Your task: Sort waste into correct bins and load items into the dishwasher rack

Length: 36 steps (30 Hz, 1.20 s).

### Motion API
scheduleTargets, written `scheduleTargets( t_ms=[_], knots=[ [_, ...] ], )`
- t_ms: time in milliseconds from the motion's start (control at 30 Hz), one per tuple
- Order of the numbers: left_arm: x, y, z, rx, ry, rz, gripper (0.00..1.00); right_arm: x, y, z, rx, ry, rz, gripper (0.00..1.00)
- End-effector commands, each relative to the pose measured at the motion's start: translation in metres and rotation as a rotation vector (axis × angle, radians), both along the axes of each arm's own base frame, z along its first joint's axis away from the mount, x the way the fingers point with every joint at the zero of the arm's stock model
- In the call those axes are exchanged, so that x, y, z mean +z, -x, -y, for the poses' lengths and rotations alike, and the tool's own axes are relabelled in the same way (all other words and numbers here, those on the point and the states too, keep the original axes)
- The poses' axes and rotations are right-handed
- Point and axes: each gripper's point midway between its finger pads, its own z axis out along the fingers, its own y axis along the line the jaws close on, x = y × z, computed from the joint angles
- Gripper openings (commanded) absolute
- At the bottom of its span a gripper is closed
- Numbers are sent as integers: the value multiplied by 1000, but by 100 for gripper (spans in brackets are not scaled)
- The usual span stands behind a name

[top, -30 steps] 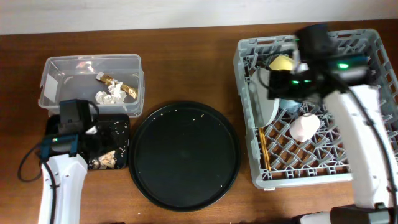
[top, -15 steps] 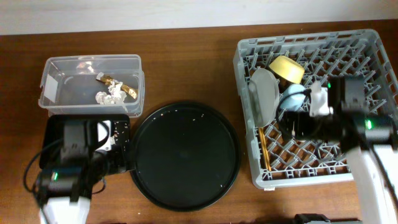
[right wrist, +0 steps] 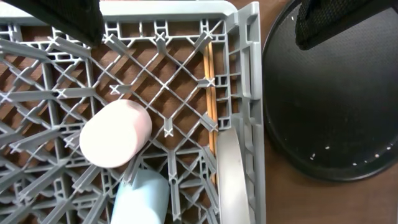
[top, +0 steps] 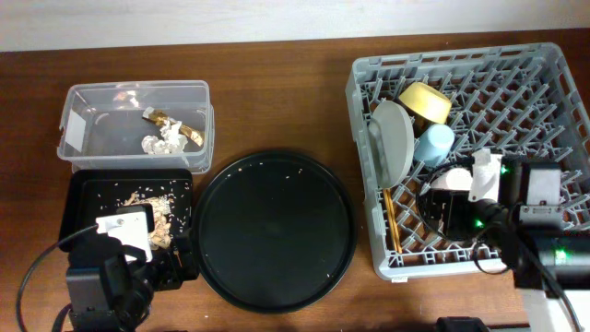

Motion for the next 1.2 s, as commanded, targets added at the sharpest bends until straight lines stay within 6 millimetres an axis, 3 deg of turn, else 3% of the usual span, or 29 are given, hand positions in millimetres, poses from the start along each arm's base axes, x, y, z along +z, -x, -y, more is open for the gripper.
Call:
scheduleTargets(
  t_ms=[0, 133, 267, 333, 633, 767, 933, 1033, 1067, 1100, 1167],
  knots=[
    [-2, 1, 2, -13, 4, -3, 99, -21, -6, 4, -5, 13, -87, 99],
    [-2, 1, 2, -13, 4, -3, 99, -10, -10, 14, -29, 74, -18, 99],
    [-2, 1, 2, -13, 4, -3, 99, 22, -16, 10, -17, 82, 226, 98],
    [-2, 1, 2, -13, 4, -3, 99, 25, -16, 6, -6, 80, 322, 99],
    [-2, 1, 2, -13, 4, -3, 99, -3, -10, -18, 70, 56, 774, 99],
    [-2, 1, 2, -13, 4, -3, 99, -15, -10, -18, 60, 52, 900, 99],
    [-2, 1, 2, -13, 4, -3, 99, -15, -10, -9, 17, 64, 1086, 99],
    [-2, 1, 2, -13, 4, -4, 99, -27, -13, -7, 21, 66, 1071, 99],
    [-3, 1, 2, -13, 4, -5, 99, -35, -13, -7, 28, 77, 1039, 99],
    [-3, 1, 2, -13, 4, -5, 99, -56, -13, -8, 33, 77, 955, 99],
    [-3, 1, 2, -13, 4, -5, 99, -62, -13, -8, 33, 78, 932, 99]
  ],
)
